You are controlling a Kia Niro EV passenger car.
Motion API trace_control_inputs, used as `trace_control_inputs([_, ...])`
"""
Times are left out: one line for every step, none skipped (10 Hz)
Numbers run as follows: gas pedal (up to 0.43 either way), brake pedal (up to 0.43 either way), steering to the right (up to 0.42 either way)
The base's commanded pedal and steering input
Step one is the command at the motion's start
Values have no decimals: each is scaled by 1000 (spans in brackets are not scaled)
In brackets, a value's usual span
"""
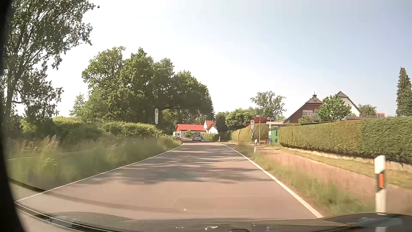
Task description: Follow the waypoints while adhering to traffic rules and regulations
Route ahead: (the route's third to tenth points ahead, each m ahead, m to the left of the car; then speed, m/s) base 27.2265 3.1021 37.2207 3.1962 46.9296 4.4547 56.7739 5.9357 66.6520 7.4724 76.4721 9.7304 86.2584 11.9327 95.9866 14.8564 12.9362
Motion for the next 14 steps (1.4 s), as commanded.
trace_control_inputs([157,0,-1])
trace_control_inputs([157,0,-1])
trace_control_inputs([157,0,-1])
trace_control_inputs([157,0,-1])
trace_control_inputs([157,0,-1])
trace_control_inputs([157,0,-1])
trace_control_inputs([157,0,-2])
trace_control_inputs([169,0,-5])
trace_control_inputs([169,0,-9])
trace_control_inputs([169,0,-10])
trace_control_inputs([169,0,-10])
trace_control_inputs([169,0,-9])
trace_control_inputs([169,0,-9])
trace_control_inputs([169,0,-9])
